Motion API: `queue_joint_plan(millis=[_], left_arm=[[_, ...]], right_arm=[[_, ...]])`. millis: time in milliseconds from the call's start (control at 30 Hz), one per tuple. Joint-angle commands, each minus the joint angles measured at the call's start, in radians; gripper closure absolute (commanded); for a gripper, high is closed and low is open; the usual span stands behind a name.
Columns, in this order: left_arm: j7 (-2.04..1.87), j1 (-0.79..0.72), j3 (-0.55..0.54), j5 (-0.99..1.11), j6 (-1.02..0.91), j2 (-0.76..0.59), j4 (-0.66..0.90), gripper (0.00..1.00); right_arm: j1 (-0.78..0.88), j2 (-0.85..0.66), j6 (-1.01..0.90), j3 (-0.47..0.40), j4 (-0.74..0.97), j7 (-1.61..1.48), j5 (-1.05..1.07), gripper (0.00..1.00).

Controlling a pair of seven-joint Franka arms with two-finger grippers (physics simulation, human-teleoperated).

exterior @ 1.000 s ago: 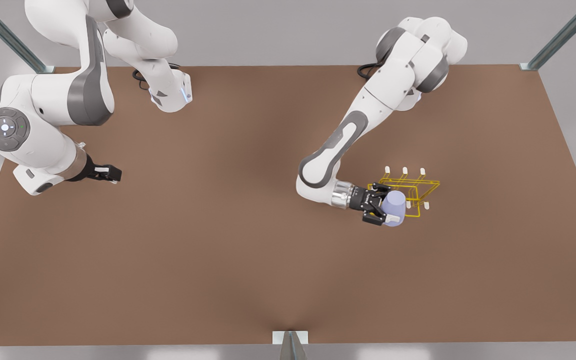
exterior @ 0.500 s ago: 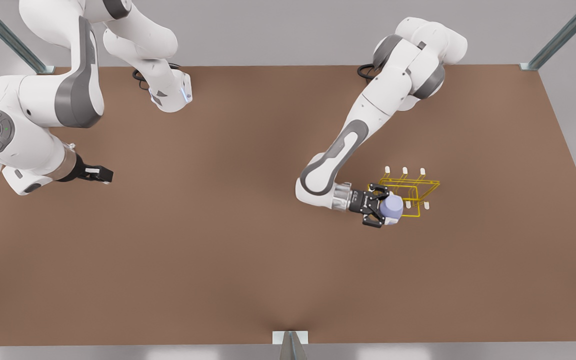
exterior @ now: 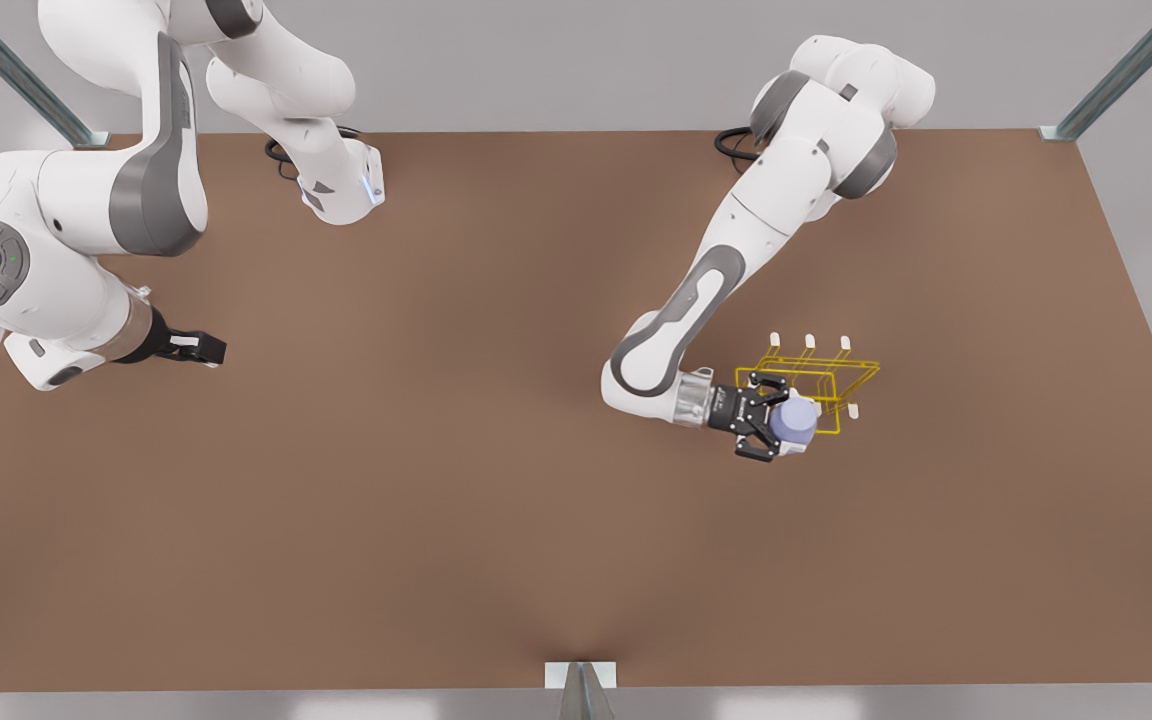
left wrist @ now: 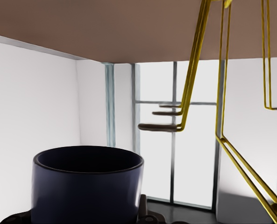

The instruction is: Place the cup on the cup holder

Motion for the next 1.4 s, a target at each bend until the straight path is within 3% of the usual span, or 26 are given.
queue_joint_plan(millis=[0,400,800,1367], left_arm=[[0.027,0.004,0.000,-0.005,-0.011,-0.001,-0.001,0.28],[0.005,0.008,-0.006,-0.057,-0.036,-0.021,-0.047,0.28],[-0.041,-0.029,-0.007,-0.248,-0.091,-0.055,-0.045,0.28],[-0.088,-0.029,-0.006,-0.258,-0.006,-0.040,-0.016,0.28]], right_arm=[[0.001,-0.001,-0.001,0.000,0.000,0.000,0.000,0.00],[0.012,-0.001,-0.001,0.002,0.000,0.000,0.002,0.00],[0.015,-0.001,-0.001,0.005,0.000,0.000,0.000,0.00],[0.018,-0.001,-0.001,0.008,0.000,0.000,0.000,0.00]])
